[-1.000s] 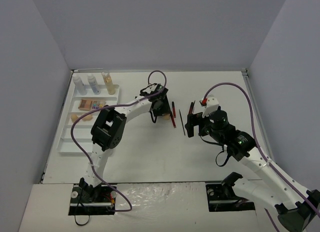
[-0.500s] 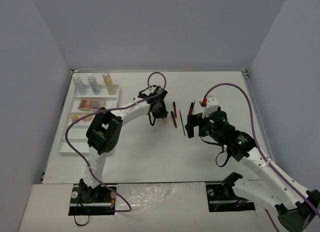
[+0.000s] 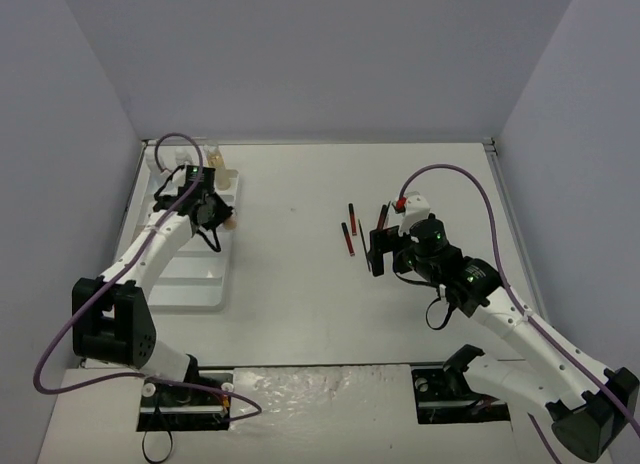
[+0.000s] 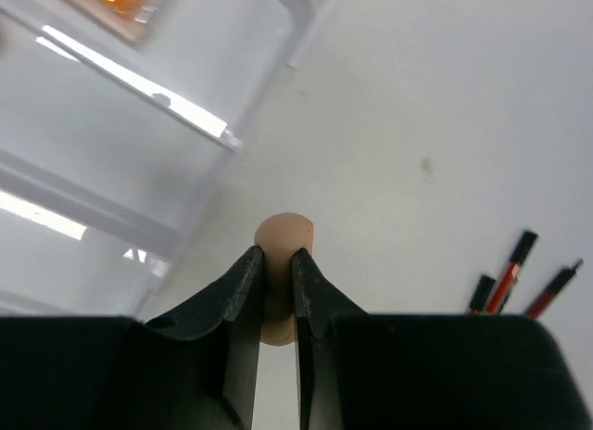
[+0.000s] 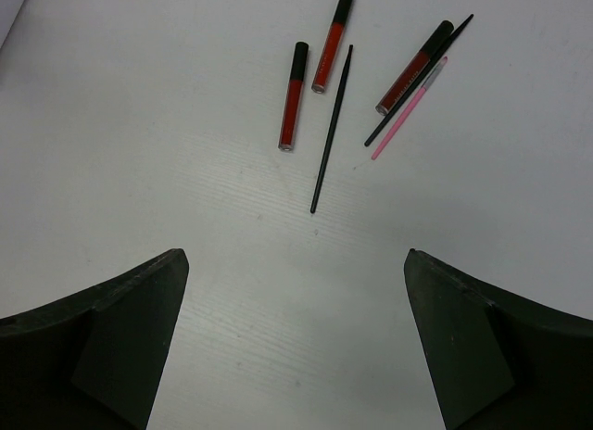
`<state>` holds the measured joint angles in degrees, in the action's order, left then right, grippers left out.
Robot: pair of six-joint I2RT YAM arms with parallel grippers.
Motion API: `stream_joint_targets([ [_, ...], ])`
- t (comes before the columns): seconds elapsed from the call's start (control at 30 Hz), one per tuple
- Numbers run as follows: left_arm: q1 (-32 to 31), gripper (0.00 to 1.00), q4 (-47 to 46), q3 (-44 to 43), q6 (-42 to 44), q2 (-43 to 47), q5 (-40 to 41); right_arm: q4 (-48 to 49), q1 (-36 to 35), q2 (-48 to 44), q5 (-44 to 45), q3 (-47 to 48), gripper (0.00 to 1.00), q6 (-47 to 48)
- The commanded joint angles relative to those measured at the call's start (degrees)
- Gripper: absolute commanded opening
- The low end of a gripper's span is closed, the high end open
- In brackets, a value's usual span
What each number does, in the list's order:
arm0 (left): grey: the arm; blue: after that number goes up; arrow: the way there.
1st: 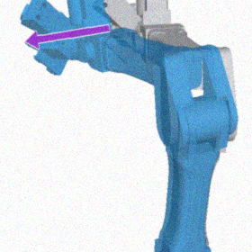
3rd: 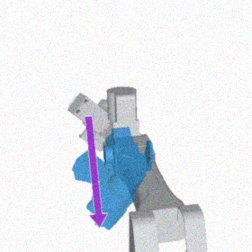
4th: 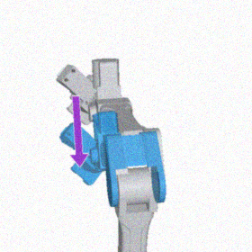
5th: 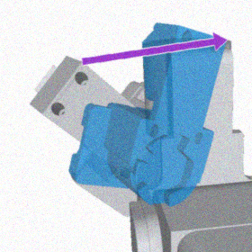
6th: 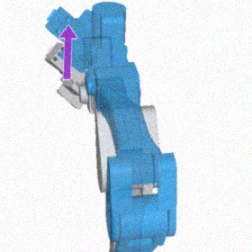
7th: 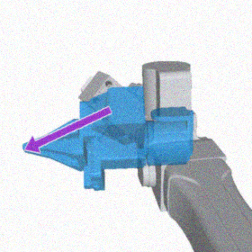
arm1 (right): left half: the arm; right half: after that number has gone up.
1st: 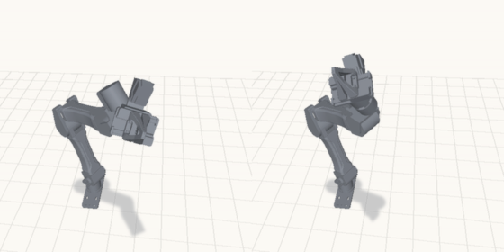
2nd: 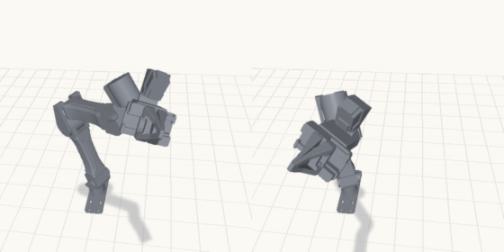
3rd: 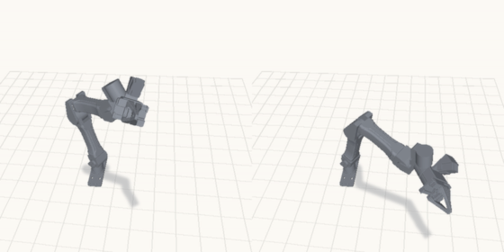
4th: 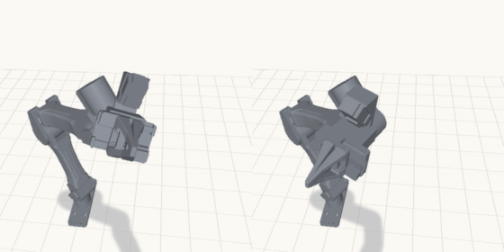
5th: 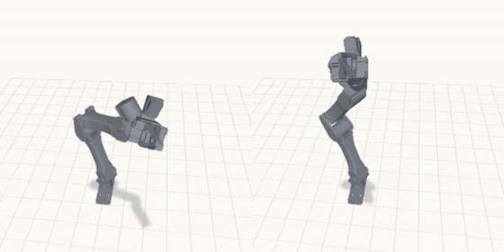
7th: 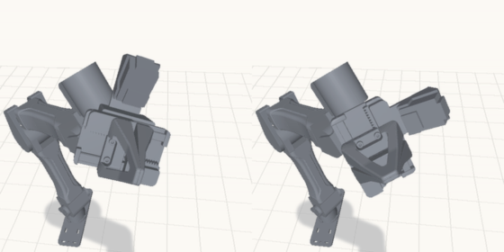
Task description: Organize the makeup
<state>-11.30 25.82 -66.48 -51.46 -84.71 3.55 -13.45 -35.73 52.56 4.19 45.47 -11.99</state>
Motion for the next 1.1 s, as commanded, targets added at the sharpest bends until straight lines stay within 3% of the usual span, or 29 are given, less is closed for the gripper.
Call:
stream_joint_targets([
  [0.0,6.28,0.0,-0.18,1.12,-0.21,2.16,1.29,3.96,0.4,0.53,-0.59,1.45,1.0,-0.24],
  [0.2,11.11,0.02,-4.04,3.11,0.13,-0.14,0.75,3.96,0.4,0.19,-0.13,0.4,1.0,-0.67],
  [0.3,14.12,0.12,-5.39,3.11,0.0,-2.53,0.24,3.96,0.47,0.51,0.07,-0.23,1.0,-0.82],
  [0.7,16.31,0.39,-6.92,1.73,-0.15,-7.66,-1.58,4.22,0.5,2.71,-0.3,-0.38,1.0,-1.6],
  [1.07,16.4,0.72,-4.2,-0.08,2.87,-0.81,-3.08,4.49,2.11,13.66,0.69,2.59,0.99,-5.89],
])
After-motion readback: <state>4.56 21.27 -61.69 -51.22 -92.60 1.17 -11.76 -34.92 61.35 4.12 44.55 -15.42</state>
